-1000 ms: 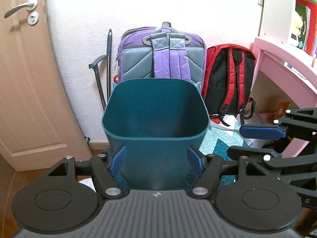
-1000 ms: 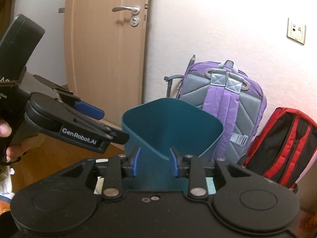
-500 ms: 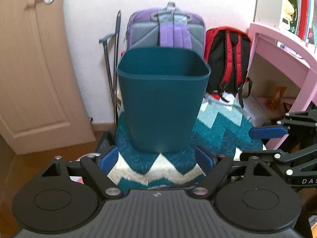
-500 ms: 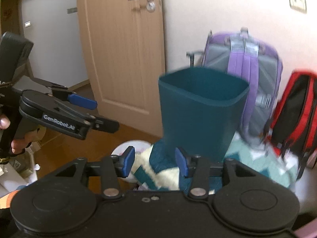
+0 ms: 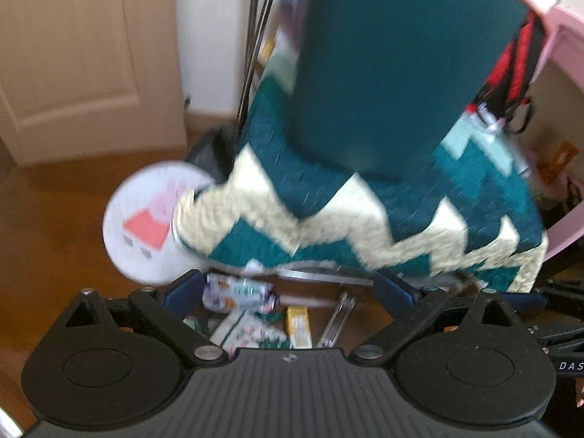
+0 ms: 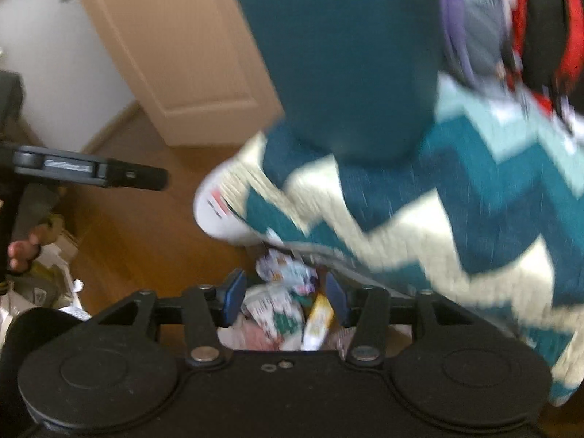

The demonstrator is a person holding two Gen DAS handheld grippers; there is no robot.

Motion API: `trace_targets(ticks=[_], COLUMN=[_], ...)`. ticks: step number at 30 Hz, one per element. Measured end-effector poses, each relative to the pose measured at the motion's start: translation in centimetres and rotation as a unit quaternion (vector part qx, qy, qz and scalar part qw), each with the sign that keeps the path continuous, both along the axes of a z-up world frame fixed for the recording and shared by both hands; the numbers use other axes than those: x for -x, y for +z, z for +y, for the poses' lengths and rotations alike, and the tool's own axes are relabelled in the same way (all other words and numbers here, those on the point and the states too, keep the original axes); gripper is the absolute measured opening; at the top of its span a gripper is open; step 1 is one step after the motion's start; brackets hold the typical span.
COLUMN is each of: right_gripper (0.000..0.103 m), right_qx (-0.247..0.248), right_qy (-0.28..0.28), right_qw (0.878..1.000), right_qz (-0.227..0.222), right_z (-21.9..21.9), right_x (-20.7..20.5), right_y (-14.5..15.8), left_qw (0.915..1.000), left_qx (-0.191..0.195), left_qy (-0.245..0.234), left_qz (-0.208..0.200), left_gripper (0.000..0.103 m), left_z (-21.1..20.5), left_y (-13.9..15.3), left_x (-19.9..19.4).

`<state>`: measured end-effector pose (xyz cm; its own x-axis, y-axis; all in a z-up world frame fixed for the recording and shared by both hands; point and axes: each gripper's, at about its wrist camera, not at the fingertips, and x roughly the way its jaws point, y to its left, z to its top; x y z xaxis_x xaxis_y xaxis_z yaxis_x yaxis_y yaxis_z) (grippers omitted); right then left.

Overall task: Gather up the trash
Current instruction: 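Lower the left tool to grasp the Christmas bag handle while the right tool grasps the clear tray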

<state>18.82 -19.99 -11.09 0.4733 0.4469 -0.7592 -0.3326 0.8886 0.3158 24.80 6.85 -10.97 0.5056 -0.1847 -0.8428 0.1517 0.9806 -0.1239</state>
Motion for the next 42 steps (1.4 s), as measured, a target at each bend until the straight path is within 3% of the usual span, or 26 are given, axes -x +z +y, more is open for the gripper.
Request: trace_targets(ticks=[5,11,17,25,34,42], right_gripper=[0.049,0.049,0.049,0.048,0.047,0.046], right_qx=[0.005,0.001,-0.008,-0.003,-0.003,0.014], right_qy=[-0.028,-0.058,-0.118,-0.172,-0.221,-0.256], right_qw=[0.997,0.987,0.974,0.953,0.932,0.923], right_qz=[0.073,0.147,0.192,0.248,0.286,0.288], right_z=[0.3,1.0,0.9,0.4,0.1,0.4], right_x=[-1.7,-3.3,-5.5,-7.9,-9.5,-11.1], right_y=[-6.8,-14.2,-20.9,-28.7,-35.3,-39.0], left_qw=[0.9972,0.9872,0.9715,0.9402,0.918,0.9027], left_qx=[-0.008,-0.022,-0.015,0.037,0.088,0.123], left_qy=[0.004,0.007,0.018,0.119,0.165,0.202], left_qz=[0.074,0.158,0.236,0.317,0.35,0.36], left_gripper=[0.1,0.1,0.1,0.1,0.099,0.096], left_z=[1.0,2.0,3.3,6.6,7.4,7.8], left_y=[-6.7,-14.7,-22.5,-32.6,-39.3,-41.9], left_x=[-2.5,-5.2,-7.3,-8.7,-7.8,-7.6])
